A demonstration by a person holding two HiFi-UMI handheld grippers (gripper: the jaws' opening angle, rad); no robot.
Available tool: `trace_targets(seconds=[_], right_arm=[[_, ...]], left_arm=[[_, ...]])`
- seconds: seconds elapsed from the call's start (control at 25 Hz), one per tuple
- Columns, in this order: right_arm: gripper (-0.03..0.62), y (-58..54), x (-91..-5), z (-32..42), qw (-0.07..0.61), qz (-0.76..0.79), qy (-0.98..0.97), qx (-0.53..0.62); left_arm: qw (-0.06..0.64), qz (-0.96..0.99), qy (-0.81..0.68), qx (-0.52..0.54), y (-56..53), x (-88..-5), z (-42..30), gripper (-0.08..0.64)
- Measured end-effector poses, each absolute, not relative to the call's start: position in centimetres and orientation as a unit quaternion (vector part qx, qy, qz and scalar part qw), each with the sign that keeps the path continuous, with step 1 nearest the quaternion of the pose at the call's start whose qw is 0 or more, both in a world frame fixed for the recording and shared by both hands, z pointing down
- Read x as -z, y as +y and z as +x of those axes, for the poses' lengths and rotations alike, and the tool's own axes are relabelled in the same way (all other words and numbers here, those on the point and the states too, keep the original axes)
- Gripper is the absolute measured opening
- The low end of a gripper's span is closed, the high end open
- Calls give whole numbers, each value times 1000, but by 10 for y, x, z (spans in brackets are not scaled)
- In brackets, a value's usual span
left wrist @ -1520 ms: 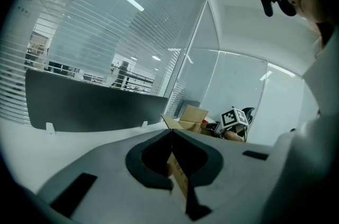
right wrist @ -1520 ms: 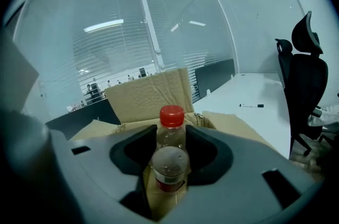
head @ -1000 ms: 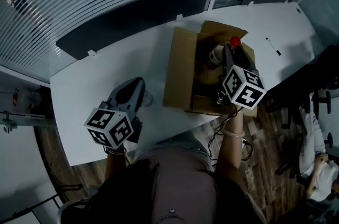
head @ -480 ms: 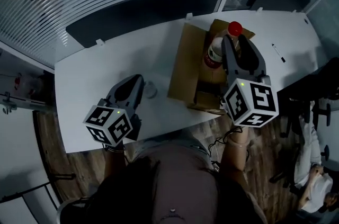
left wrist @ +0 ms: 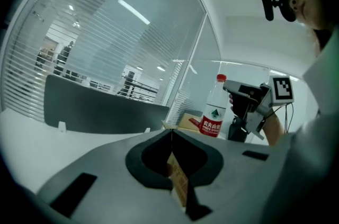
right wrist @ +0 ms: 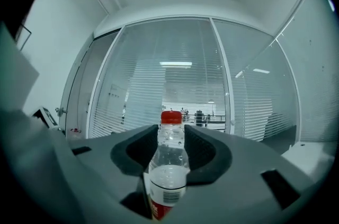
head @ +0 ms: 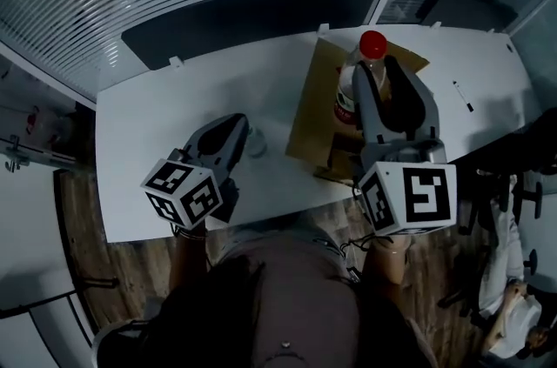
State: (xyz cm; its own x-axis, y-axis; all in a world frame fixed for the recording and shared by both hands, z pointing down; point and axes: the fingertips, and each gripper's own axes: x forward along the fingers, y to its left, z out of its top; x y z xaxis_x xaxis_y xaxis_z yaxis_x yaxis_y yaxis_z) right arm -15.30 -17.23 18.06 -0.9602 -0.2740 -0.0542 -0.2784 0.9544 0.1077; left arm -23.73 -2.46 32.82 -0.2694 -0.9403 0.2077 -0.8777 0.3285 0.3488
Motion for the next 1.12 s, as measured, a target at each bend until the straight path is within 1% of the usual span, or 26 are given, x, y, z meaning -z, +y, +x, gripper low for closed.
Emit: trace_targets(seconds=[0.2,0.36,0.48,0.64,1.12], right_arm=[[170,-167,-183,-145,13,-134,989,-67],[169,-156,-175,-143,24,-119,990,-77],[167,-136,-164,-145,42,-92,991,-83],[166,-96,-158,-148,50,-56,993,-90],[164,-22,-188,-169,25,51,997,-53]], left_arm=[[161,610,-772,78,-56,-304,-228,9],[160,611,-772,75,-55,-303,-225,9],[163,599,-780,77,-43,-306,-230,9],[161,585,-791,81,-19,-308,-236,9],[160,535,-825,85,35,-309,-250,9]])
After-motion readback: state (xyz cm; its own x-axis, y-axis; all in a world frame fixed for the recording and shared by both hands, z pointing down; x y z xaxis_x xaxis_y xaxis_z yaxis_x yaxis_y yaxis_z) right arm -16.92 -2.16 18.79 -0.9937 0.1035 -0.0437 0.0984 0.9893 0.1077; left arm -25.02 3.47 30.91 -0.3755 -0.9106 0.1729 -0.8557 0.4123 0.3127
